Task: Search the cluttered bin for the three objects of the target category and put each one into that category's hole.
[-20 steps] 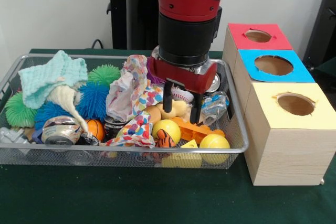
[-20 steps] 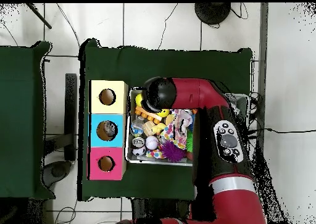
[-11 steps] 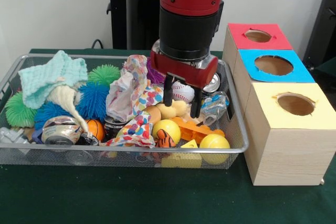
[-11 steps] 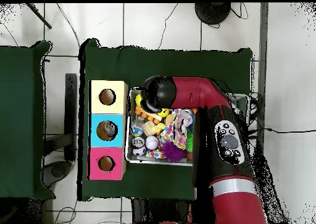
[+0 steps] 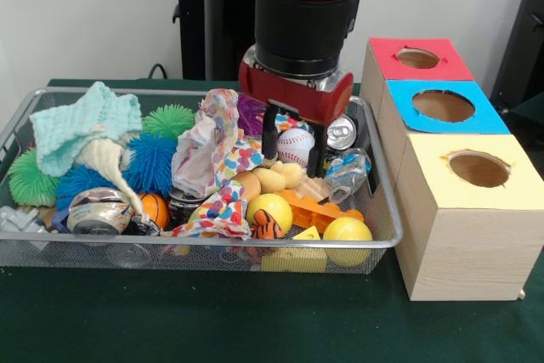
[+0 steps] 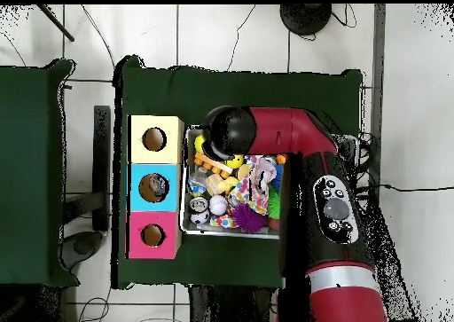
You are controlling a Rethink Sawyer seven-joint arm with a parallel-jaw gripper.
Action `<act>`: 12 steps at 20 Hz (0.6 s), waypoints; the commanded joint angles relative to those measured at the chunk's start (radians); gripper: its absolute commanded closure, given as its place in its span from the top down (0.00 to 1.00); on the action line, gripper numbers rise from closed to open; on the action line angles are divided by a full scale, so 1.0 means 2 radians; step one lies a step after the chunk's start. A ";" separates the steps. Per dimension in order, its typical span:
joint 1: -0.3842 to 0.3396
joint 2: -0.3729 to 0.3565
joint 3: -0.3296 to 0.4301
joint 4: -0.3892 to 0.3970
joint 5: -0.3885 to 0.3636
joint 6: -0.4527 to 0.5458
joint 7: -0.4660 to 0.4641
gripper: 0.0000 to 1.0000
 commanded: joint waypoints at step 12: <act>-0.027 0.026 0.056 0.026 -0.039 0.024 -0.139 1.00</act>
